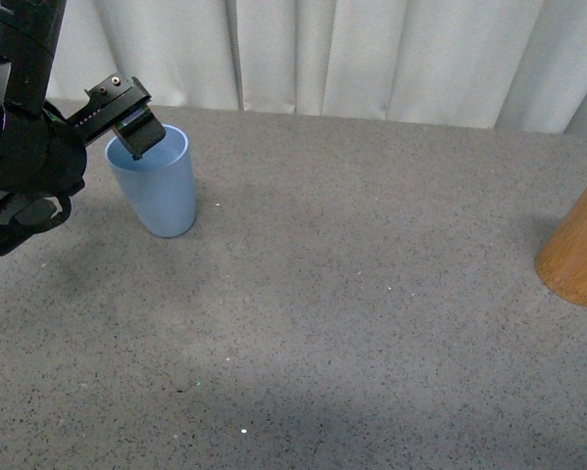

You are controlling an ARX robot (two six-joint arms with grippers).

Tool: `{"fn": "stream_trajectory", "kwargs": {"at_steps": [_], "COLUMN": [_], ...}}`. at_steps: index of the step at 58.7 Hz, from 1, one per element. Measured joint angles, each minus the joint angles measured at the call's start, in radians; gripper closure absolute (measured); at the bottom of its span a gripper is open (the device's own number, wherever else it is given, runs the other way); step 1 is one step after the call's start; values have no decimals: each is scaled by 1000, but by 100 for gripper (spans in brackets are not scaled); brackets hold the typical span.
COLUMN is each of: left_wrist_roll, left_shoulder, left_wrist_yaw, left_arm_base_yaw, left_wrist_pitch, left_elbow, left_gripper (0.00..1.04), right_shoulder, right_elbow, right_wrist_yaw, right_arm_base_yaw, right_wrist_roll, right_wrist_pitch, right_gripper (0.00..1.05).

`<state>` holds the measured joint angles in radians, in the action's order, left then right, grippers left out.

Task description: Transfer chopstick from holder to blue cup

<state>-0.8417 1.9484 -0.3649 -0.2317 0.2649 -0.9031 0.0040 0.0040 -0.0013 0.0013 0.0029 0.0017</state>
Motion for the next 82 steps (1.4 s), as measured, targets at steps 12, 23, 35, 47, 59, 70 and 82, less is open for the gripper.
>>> {"fn": "stream_trajectory", "kwargs": {"at_steps": [12,23,35,47,59,70,82], "left_wrist_roll": [3,3,6,18,17,32,92], "left_shoulder": [8,18,21,28,28,25,-20], "left_wrist_yaw": [-3,-6,-11,-27,-11,18,38], "left_arm_base_yaw": [0,0,0,0,0,-2,-1], "left_wrist_pitch": [6,9,9,7,15,42,56], "left_elbow": [5,6,6,13,16,28,38], "left_gripper": [7,7,7,30,60,97,101], "right_shoulder": [0,0,0,0,0,0,0], "right_elbow": [0,0,0,0,0,0,0], "right_wrist_yaw": [0,0,0,0,0,0,0], "right_arm_base_yaw": [0,0,0,0,0,0,0], "right_wrist_roll": [0,0,0,0,0,0,0], "right_wrist_pitch": [0,0,0,0,0,0,0], "right_gripper": [10,10,10,10,10,10,10]}}
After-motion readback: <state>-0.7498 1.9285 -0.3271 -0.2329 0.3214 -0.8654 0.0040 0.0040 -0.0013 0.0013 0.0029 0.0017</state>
